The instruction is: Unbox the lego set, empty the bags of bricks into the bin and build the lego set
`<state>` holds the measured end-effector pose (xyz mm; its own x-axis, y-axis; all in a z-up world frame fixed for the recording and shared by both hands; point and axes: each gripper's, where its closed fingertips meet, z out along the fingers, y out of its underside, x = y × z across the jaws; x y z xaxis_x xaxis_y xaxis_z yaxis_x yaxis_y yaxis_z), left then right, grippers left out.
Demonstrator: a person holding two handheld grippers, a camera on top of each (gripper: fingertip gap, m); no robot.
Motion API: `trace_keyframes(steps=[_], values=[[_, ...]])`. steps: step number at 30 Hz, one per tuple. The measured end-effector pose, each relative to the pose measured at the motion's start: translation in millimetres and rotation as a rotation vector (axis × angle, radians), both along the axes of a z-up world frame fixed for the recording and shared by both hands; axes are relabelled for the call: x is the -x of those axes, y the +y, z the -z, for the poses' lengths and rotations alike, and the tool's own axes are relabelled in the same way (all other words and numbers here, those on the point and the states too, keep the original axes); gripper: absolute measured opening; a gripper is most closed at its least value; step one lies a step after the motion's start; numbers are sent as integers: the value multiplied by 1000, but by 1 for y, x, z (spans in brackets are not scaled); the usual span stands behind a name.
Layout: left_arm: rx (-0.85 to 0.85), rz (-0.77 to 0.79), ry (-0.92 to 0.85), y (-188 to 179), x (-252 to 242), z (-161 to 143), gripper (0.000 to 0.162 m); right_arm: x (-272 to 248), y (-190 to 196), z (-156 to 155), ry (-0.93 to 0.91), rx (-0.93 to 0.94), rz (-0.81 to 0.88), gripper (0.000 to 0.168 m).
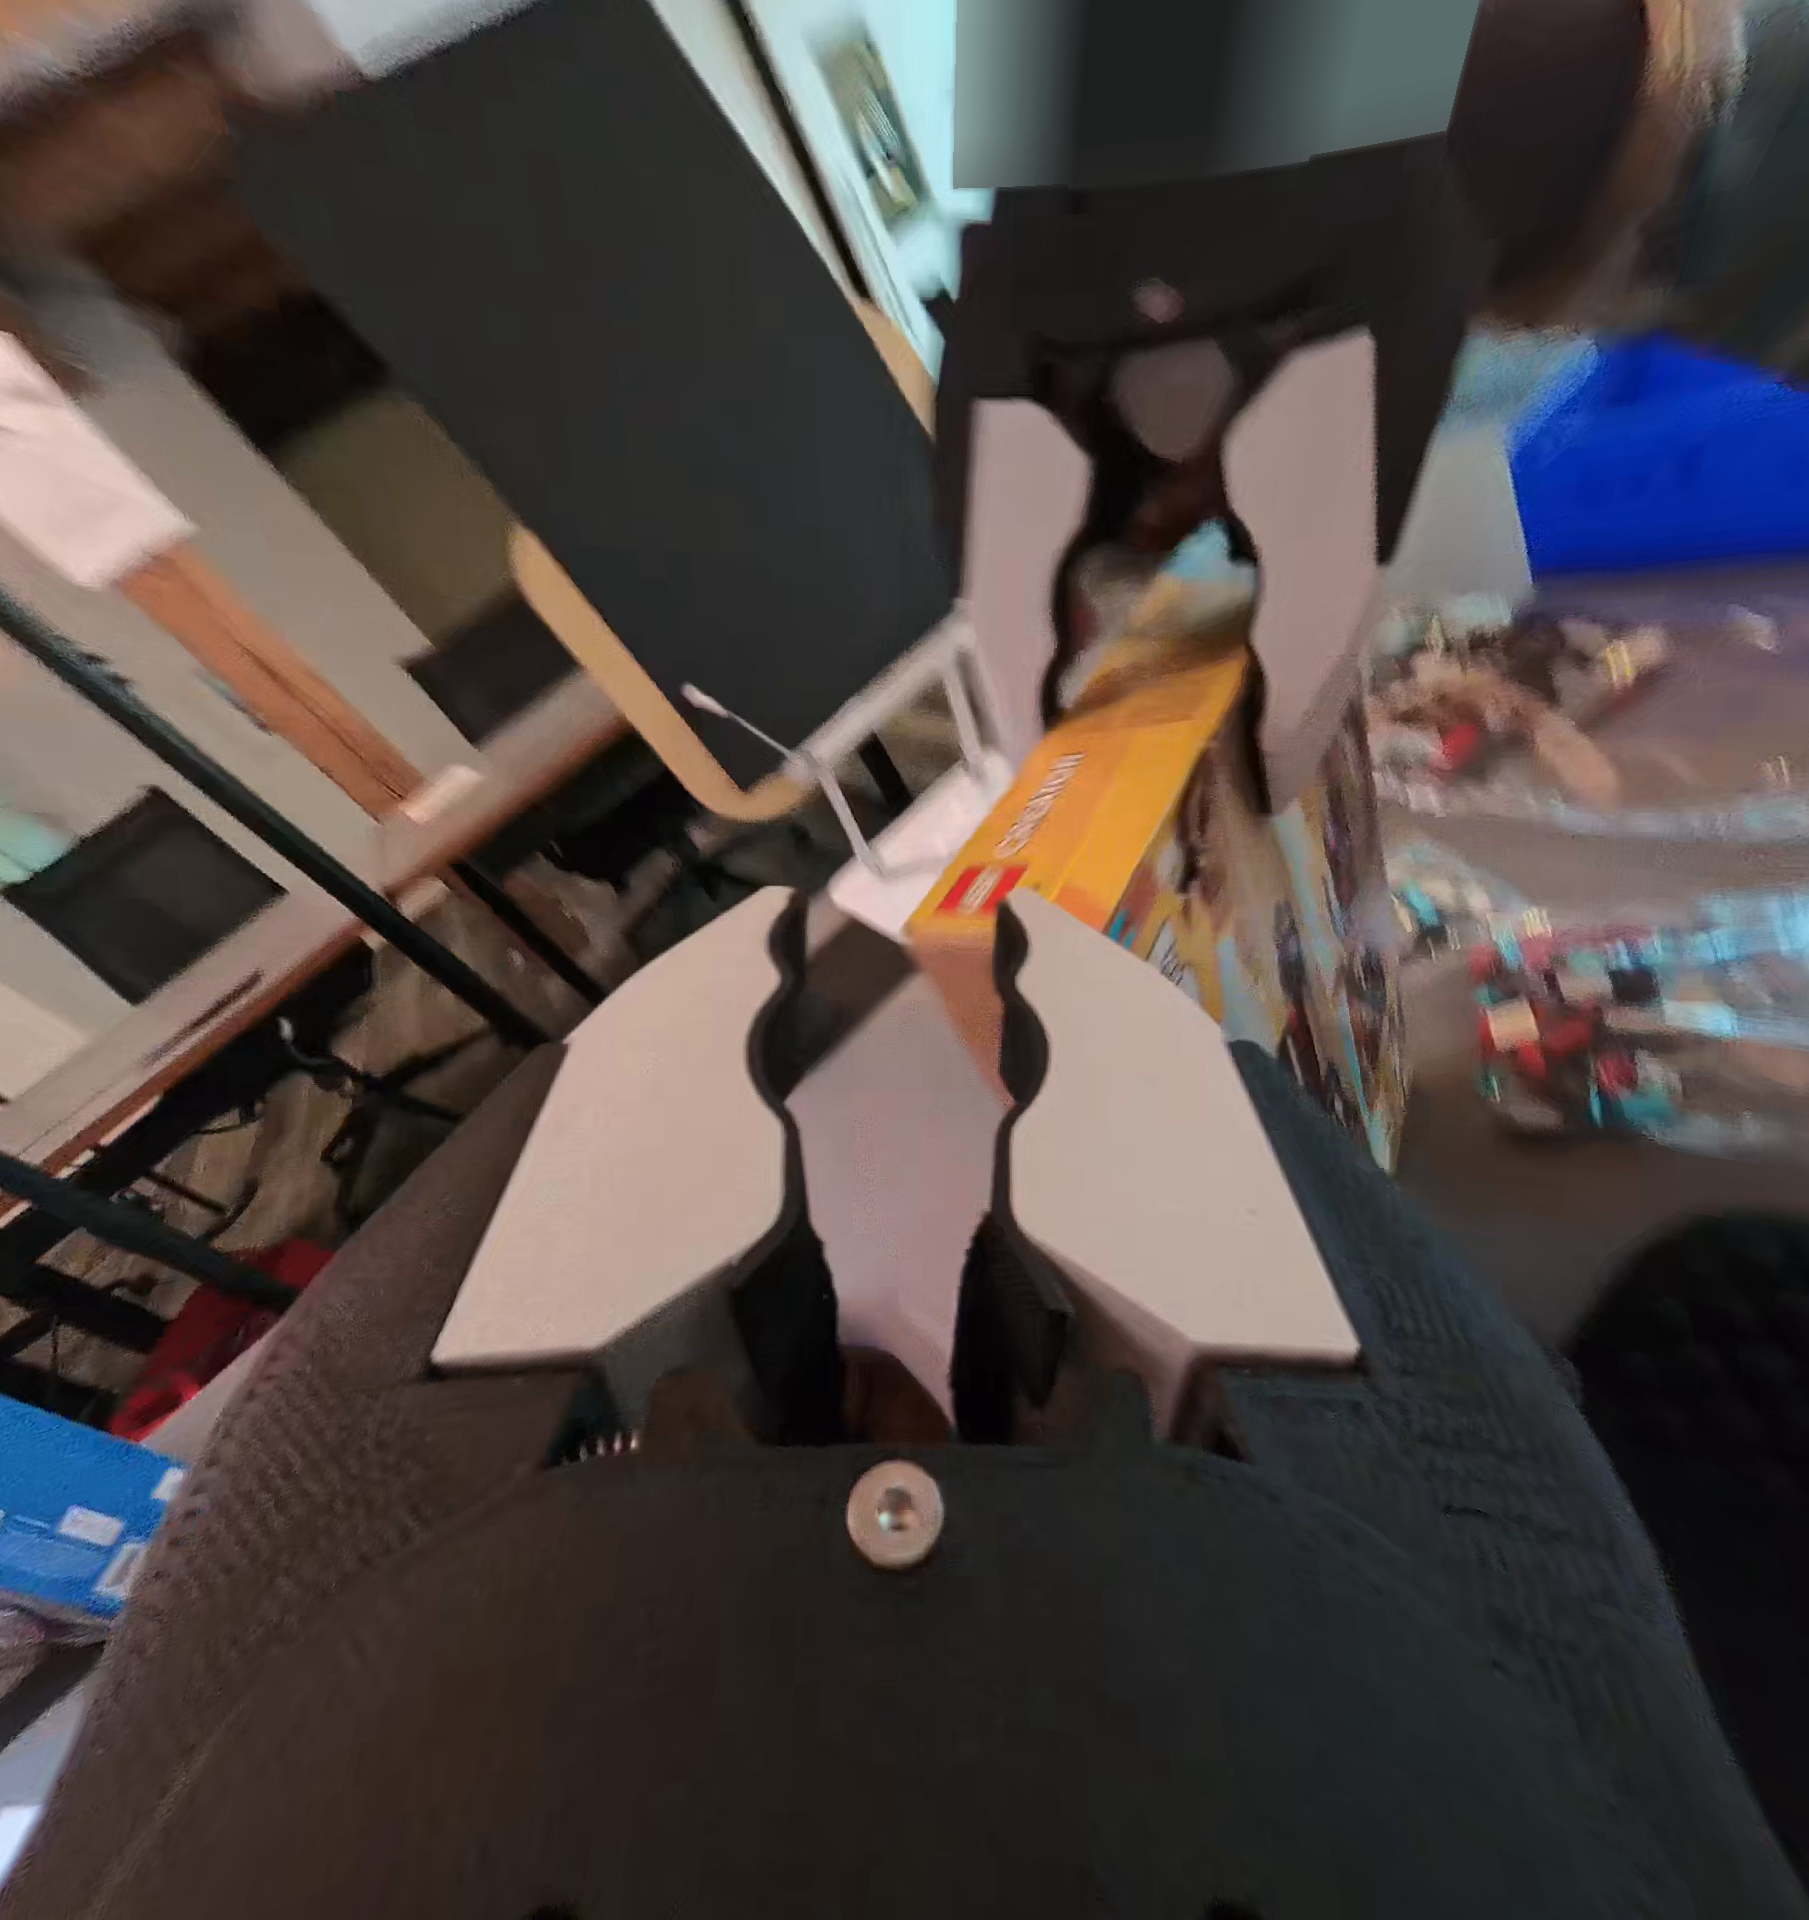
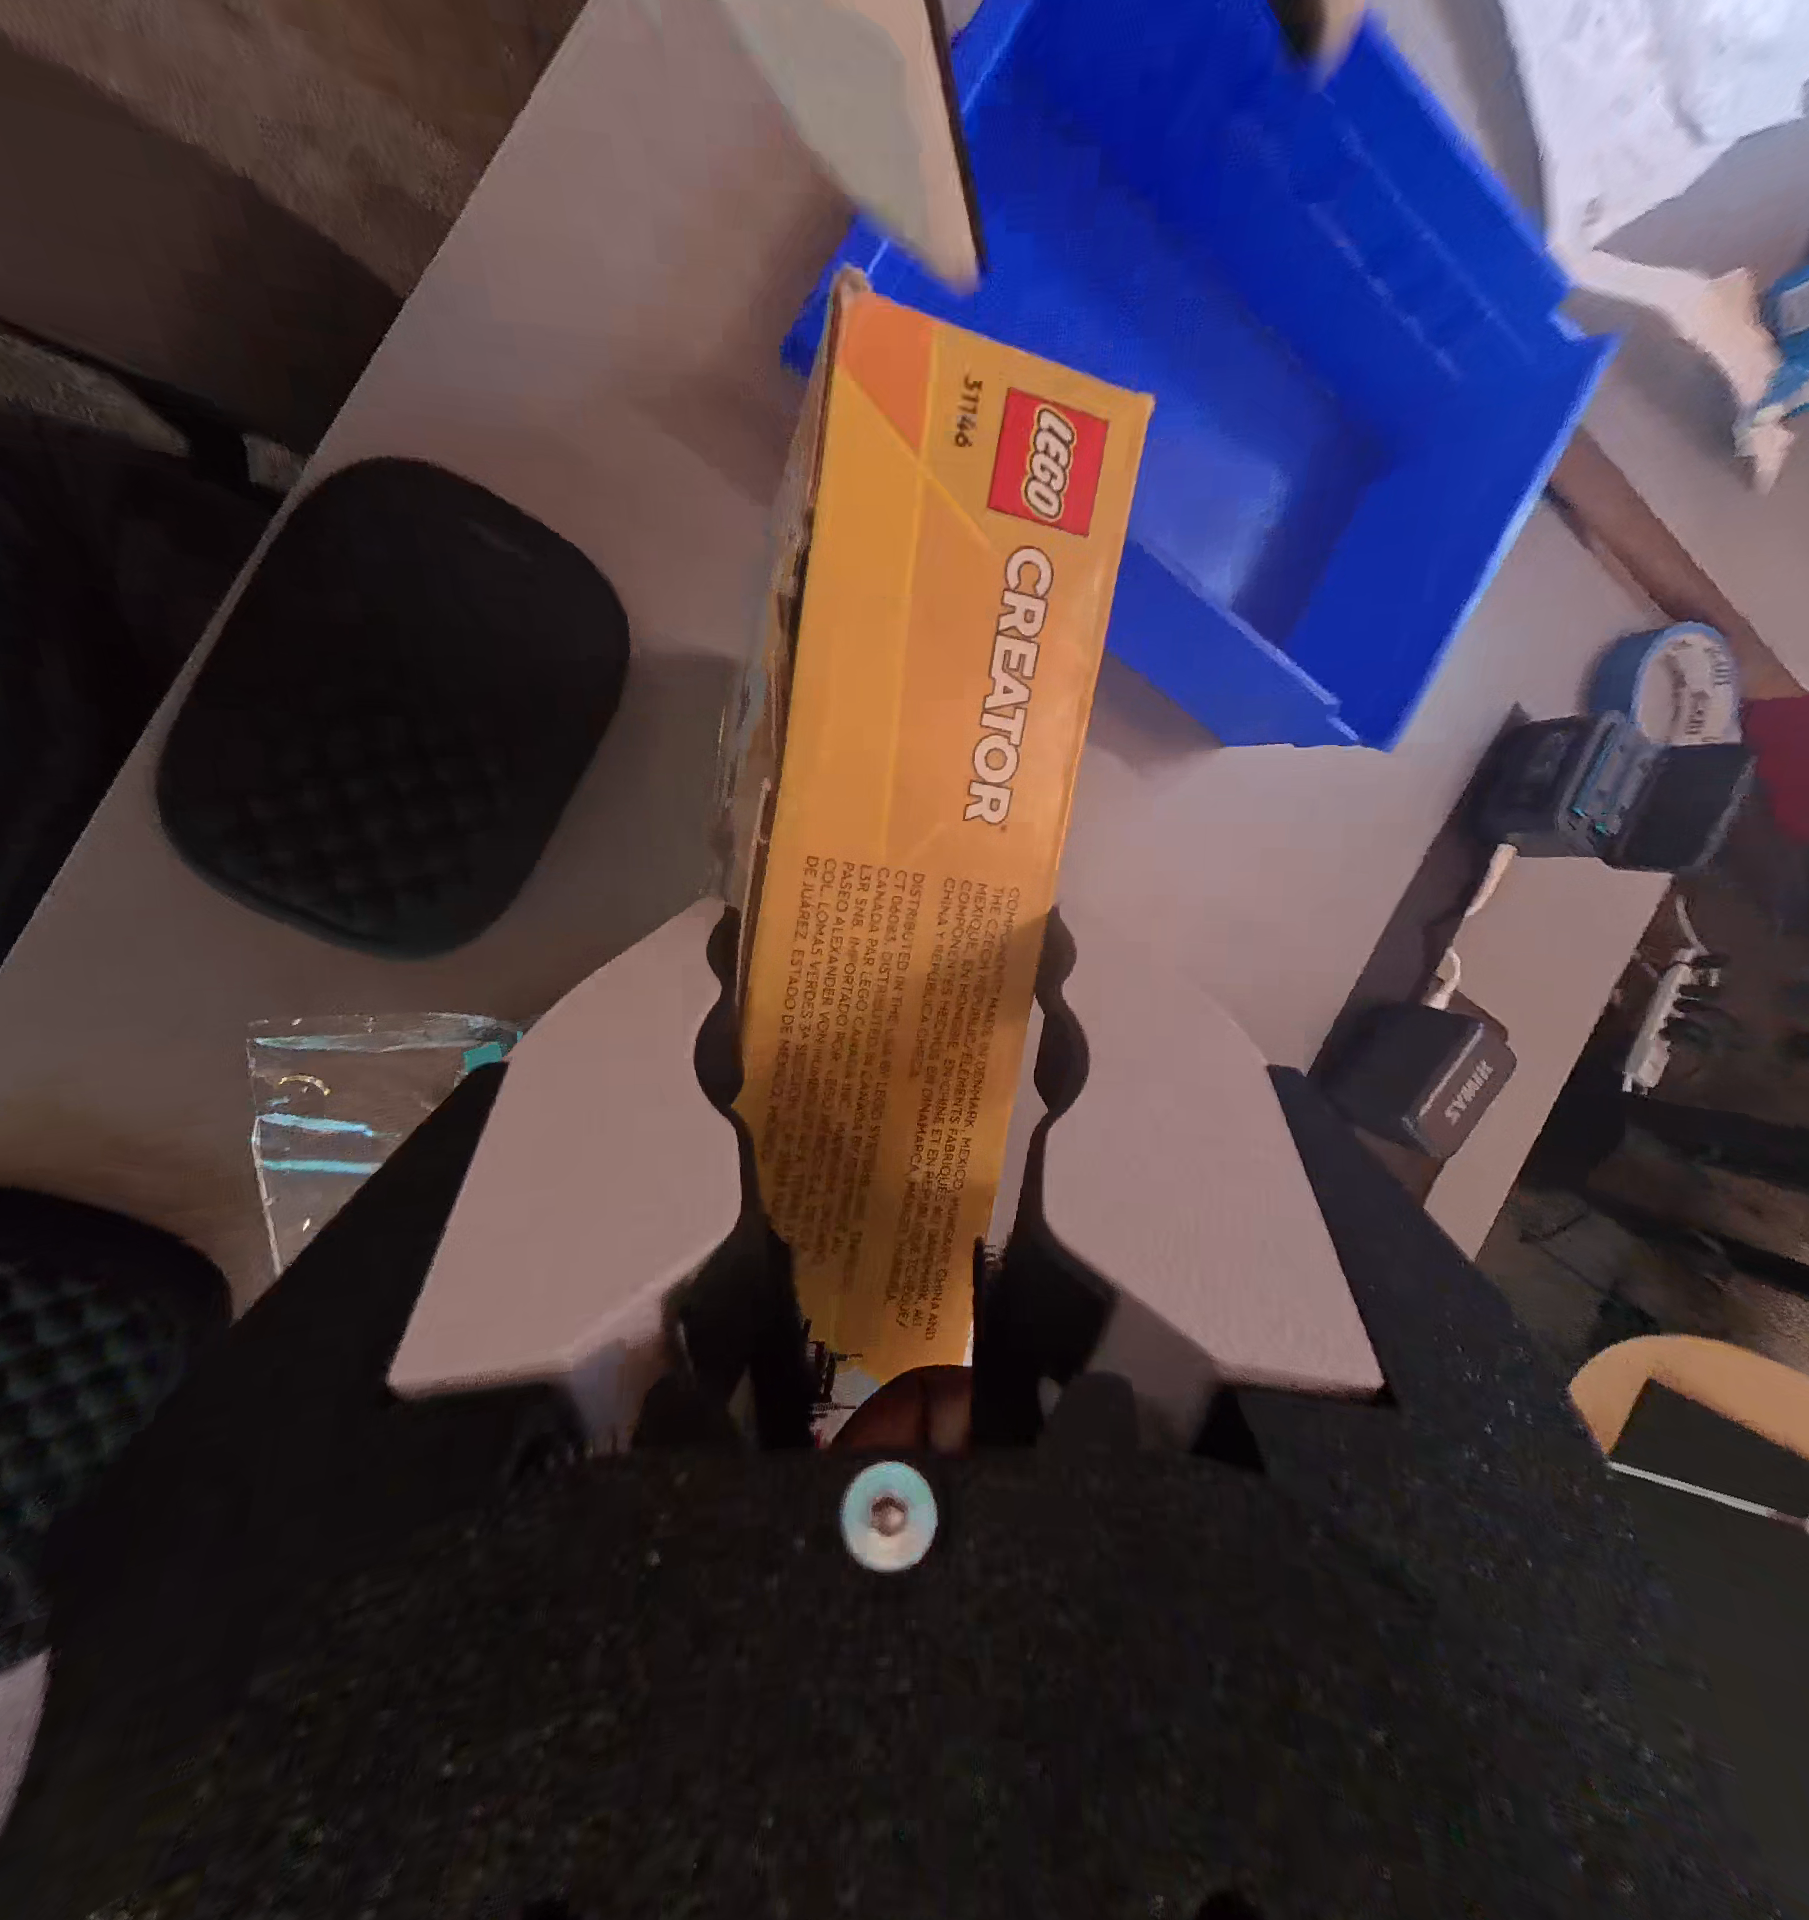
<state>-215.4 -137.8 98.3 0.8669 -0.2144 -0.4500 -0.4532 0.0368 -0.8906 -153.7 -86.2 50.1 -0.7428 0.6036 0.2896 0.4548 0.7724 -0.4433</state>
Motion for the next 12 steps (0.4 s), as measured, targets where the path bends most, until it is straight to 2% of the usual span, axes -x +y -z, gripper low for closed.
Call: trace_keyframes(steps=[1, 3, 5, 7, 9, 12], values=[[-75, 5, -90, -7, 5, -6, 42, -5, 8, -7, 57, 37, 17, 54], [-195, 57, -312, -22, 13, -10, 56, -19, 24, -27, 185, 146, 67, 54], [-239, 101, -503, -28, 19, 4, 76, -36, 37, -52, 331, 300, 99, 54], [-177, 122, -630, -19, 17, 35, 97, -56, 48, -75, 481, 455, 105, 53], [-102, 171, -733, -3, 5, 62, 112, -73, 59, -85, 600, 545, 110, 53], [-10, 318, -816, 22, -29, 84, 115, -88, 65, -84, 697, 652, 112, 53]])
